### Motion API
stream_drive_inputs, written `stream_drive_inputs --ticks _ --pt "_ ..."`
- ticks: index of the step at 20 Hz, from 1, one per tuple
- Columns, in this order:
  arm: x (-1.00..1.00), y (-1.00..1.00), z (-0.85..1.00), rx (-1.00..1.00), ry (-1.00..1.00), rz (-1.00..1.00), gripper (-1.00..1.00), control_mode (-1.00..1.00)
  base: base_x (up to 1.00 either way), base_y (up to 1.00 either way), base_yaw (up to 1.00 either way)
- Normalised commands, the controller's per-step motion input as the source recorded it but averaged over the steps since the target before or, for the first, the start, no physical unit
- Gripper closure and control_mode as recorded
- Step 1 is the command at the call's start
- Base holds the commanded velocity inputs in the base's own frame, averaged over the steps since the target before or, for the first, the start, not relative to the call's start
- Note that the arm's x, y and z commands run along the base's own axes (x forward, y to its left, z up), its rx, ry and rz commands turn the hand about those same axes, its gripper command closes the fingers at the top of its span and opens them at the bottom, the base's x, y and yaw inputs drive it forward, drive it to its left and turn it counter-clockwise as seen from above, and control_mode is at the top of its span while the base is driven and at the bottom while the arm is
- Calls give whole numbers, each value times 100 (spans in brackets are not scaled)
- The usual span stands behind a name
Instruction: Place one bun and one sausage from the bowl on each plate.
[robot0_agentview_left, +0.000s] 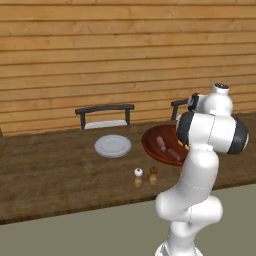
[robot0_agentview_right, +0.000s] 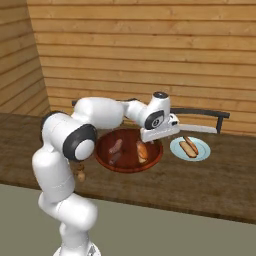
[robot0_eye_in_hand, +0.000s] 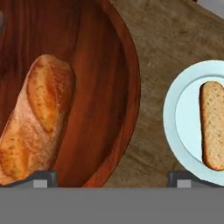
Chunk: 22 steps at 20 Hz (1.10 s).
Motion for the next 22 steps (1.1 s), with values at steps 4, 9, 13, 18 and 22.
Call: stream_drive_inputs --ticks 4,9,13,18,22 --pt "-7 100 23 -1 6 0 -100 -100 0 0 0" --pt "3 13 1 7 23 6 -100 -100 0 0 0" --pt "4 0 -34 1 18 5 -100 -100 0 0 0" --pt "2 4 -20 8 3 -4 -100 -100 0 0 0" --pt "2 34 -10 1 -4 -19 -100 -100 0 0 0"
